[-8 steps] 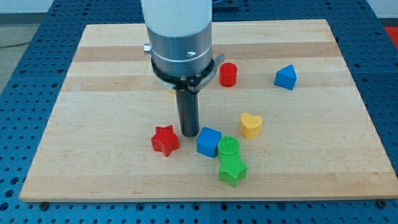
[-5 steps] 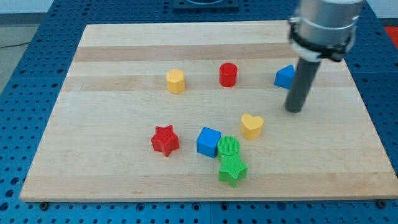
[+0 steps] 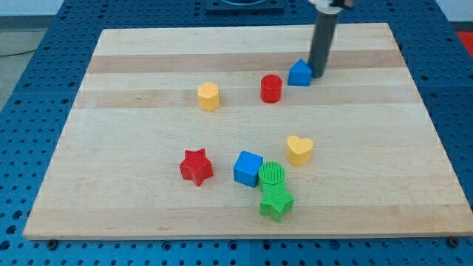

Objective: Move blue triangle into the blue cube

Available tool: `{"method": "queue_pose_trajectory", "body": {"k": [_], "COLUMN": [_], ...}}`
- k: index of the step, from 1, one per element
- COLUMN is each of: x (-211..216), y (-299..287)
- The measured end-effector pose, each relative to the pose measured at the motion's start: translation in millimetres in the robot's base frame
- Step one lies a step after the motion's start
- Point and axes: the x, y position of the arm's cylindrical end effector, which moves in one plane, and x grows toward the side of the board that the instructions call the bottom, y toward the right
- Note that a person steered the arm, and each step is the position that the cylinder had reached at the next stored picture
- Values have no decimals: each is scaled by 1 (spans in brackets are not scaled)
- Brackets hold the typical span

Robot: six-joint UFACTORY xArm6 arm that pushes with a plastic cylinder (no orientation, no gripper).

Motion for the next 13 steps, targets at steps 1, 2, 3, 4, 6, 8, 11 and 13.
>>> {"method": "queue_pose_trajectory", "body": {"k": [1, 2, 3, 4, 6, 8, 11, 13], "x": [-16, -43, -26, 15, 69, 109, 148, 168], "y": [-6, -10, -25, -33, -41, -56, -104, -107]}}
